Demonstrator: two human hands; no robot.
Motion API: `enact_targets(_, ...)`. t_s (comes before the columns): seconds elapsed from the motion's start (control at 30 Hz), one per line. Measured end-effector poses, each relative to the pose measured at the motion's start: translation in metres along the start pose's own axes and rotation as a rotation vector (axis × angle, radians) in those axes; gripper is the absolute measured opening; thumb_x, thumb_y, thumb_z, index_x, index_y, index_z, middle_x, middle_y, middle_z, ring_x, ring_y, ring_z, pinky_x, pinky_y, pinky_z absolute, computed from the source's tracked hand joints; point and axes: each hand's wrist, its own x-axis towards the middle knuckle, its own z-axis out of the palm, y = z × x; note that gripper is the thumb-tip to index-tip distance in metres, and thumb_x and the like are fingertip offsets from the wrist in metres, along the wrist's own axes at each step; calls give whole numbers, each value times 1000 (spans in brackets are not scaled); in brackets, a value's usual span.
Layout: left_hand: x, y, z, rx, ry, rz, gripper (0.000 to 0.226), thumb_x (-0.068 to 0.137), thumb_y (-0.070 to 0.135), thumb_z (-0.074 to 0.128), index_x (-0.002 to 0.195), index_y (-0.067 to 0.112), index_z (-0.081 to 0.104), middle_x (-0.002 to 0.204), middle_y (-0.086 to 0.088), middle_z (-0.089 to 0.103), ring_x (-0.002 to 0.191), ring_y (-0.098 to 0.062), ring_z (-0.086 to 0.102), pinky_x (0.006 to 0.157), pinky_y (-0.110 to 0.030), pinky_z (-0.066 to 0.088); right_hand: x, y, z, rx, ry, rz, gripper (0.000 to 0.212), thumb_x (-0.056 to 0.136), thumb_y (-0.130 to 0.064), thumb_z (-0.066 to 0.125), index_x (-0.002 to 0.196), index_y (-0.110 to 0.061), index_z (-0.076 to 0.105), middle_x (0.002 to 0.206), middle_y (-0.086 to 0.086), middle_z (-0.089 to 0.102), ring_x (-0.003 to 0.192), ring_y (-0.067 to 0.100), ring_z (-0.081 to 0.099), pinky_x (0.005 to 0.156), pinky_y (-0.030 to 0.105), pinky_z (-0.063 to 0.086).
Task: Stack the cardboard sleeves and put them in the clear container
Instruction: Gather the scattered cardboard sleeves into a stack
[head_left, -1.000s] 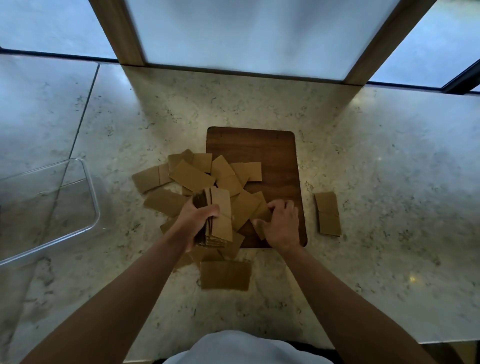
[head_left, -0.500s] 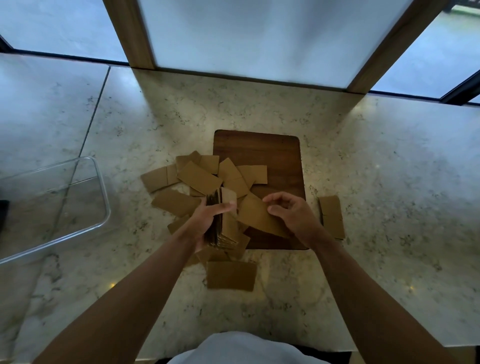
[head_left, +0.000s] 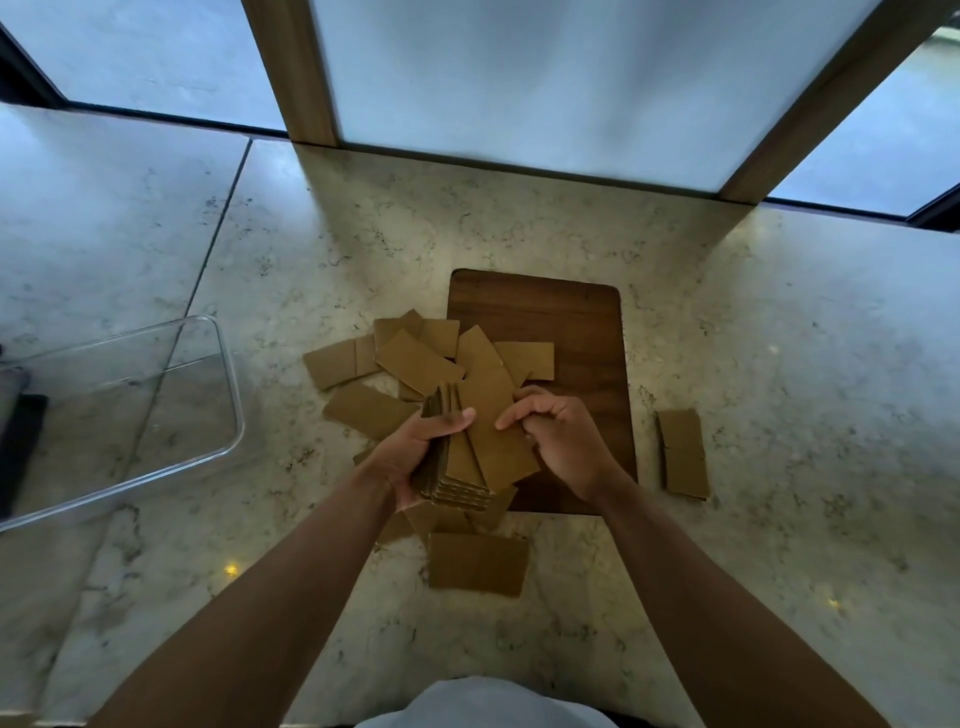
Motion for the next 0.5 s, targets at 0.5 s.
enact_targets(0.5,6,4,6,5,58,117,56,84,22,76,135,9,57,126,-24,71,113,-46,69,87,-56,61,-4,10,-26,113,162,45,32,90,6,64,122,3,63,118,21,71,111,28,68,94,37,56)
